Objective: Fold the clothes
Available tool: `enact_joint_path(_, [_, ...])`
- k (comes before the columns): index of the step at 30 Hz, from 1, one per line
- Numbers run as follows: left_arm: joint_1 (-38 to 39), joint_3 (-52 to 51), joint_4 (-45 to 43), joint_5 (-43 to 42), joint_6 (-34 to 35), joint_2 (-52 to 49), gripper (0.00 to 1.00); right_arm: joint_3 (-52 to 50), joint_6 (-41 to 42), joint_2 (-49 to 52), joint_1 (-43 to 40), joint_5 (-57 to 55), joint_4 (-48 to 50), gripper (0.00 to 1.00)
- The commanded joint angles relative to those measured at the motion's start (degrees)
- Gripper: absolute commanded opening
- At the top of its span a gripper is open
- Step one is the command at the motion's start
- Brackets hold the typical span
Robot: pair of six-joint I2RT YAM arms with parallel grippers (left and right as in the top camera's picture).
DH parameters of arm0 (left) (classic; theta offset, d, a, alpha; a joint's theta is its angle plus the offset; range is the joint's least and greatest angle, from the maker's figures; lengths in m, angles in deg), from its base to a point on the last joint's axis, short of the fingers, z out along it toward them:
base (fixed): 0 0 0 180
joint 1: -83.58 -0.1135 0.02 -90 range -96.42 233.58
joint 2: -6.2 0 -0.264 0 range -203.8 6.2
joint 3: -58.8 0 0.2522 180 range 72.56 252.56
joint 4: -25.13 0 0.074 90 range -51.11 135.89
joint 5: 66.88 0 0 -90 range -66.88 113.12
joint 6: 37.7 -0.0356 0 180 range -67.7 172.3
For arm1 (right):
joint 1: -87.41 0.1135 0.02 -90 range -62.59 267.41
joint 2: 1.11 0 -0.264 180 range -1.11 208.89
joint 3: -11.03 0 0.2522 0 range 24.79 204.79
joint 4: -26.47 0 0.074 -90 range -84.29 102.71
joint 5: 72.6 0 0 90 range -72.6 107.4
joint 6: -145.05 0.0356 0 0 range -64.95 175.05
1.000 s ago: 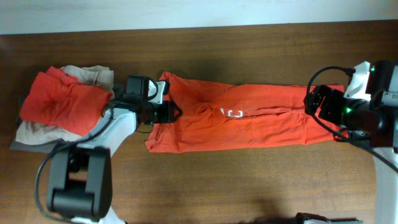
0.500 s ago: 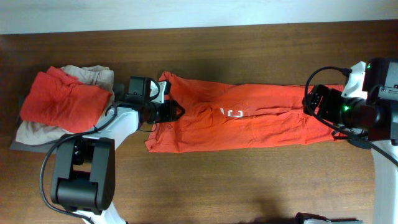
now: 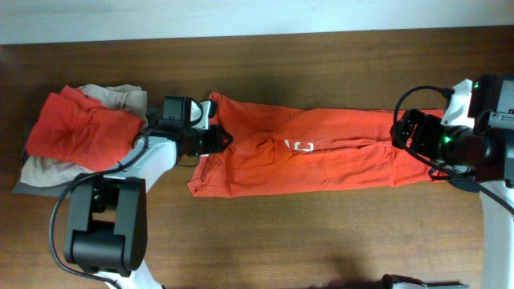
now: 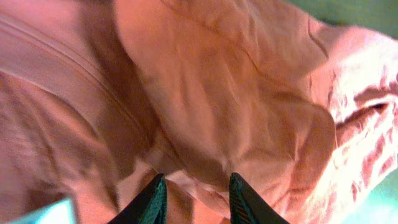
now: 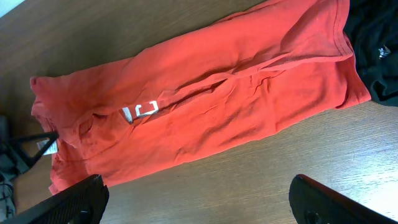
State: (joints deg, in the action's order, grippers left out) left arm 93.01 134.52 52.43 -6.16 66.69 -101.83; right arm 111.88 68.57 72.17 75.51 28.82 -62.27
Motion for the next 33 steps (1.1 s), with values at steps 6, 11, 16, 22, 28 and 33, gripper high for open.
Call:
enact_joint_path(6, [-1.2,1.4,2.1,4.4,-2.7,-0.1,0.42,0.1,0.3,-0.2,-0.1,-0.1,0.2,0.98])
enact_joint_path(11, [-0.6,1.3,2.3,5.2,-3.7,-0.1,0.43,0.1,0.3,-0.2,-0.1,-0.1,0.2,0.98])
enact_joint_path(16, [1.3,1.3,0.2,6.6,-4.2,-1.7,0.42,0.1,0.3,-0.2,-0.1,-0.1,0.4,0.98])
enact_joint_path(22, [2.3,1.3,-2.4,6.6,-5.1,-2.3,0.31,0.1,0.3,-0.2,-0.1,-0.1,0.4,0.98])
enact_joint_path(28, [2.3,1.3,-2.4,6.6,-6.0,-2.3,0.17,0.1,0.3,-0.2,-0.1,-0.1,0.4,0.98])
enact_joint_path(33, [2.3,1.5,-1.9,5.2,-6.0,-2.3,0.00,0.1,0.3,-0.2,-0.1,-0.1,0.3,0.98])
